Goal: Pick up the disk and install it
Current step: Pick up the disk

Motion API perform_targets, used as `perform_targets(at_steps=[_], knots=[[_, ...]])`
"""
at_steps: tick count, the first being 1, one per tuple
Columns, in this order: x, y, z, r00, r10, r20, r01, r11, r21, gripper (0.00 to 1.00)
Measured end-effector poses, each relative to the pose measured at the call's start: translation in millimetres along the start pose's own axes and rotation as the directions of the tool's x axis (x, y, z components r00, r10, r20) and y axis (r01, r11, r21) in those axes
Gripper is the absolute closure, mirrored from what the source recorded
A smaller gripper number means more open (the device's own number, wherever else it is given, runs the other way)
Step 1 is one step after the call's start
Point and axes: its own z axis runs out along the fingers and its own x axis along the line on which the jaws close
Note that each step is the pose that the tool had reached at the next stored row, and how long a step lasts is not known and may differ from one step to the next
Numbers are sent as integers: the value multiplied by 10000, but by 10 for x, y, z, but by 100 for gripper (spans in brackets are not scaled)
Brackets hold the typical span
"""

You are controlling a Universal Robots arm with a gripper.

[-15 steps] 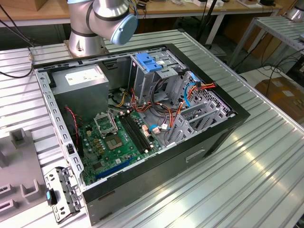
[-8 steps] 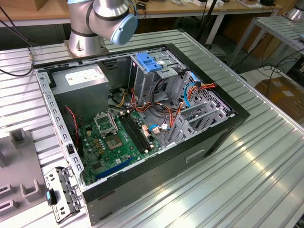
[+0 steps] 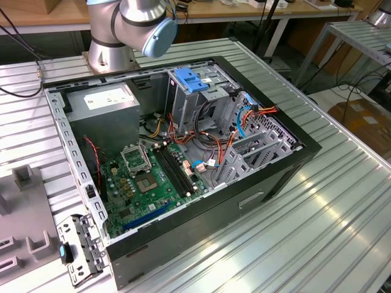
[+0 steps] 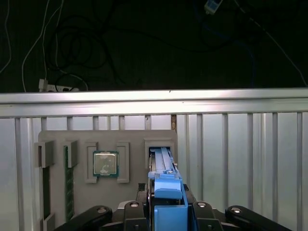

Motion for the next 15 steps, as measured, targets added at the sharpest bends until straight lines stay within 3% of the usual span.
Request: perform_targets(at_steps=[15], knots=[[0,-2,-194,10000,0,3,0,10000,0,63]])
